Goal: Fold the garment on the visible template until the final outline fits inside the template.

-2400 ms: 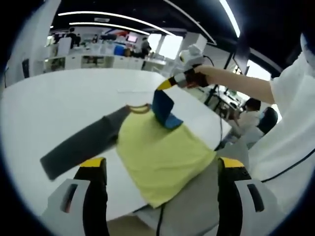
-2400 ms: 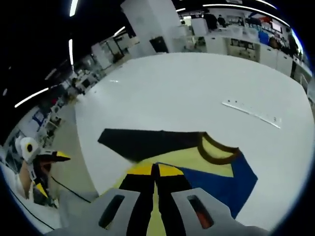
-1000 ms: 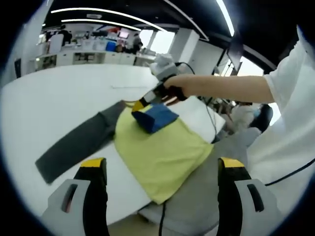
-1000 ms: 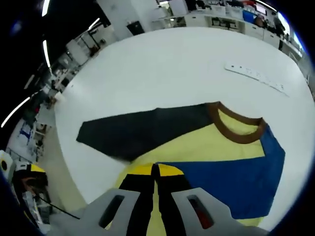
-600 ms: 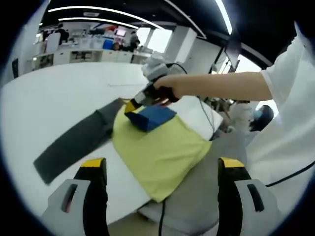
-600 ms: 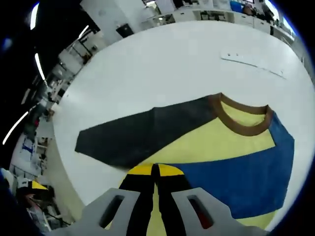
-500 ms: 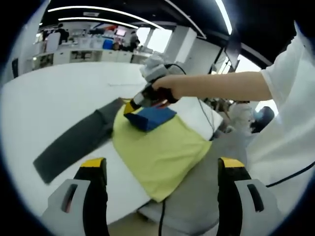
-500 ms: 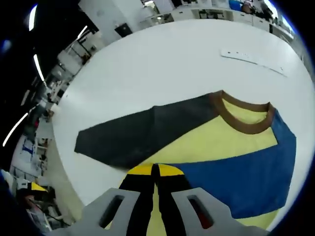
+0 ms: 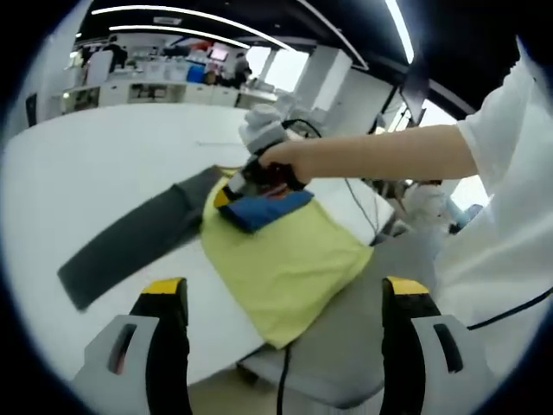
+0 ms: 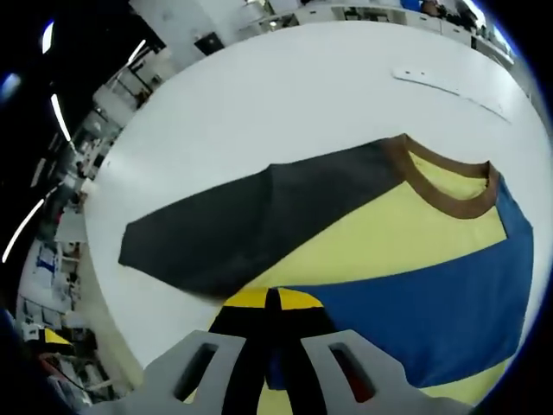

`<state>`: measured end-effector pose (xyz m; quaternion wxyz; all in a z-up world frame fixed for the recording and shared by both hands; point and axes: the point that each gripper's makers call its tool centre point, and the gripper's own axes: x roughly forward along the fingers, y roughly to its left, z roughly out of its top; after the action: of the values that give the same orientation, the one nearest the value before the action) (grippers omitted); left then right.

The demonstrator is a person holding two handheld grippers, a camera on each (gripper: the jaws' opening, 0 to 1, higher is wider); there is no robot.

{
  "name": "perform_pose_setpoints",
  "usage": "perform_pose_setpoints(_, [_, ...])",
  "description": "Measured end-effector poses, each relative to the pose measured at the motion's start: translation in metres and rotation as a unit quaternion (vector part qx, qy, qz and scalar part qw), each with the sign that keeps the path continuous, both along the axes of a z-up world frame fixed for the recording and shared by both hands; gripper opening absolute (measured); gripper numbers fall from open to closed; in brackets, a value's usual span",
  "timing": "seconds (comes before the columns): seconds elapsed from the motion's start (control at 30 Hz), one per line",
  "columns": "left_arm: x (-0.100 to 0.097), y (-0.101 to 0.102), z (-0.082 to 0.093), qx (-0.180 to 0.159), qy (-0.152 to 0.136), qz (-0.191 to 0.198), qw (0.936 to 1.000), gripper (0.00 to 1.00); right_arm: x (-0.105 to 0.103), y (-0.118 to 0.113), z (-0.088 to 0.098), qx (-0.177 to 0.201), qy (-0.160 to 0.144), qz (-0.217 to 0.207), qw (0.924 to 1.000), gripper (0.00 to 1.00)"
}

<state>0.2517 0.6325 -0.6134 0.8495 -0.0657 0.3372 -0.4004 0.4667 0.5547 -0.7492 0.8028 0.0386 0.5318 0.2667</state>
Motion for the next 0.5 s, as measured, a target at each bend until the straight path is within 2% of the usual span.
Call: perform_pose_setpoints(0.5, [0.001, 0.002, -0.004, 0.0, 0.007, 0.012, 0.9999, 0.89, 0.0, 0.01, -0.014, -0.011, 0.0, 0.012, 0.9999, 0.03])
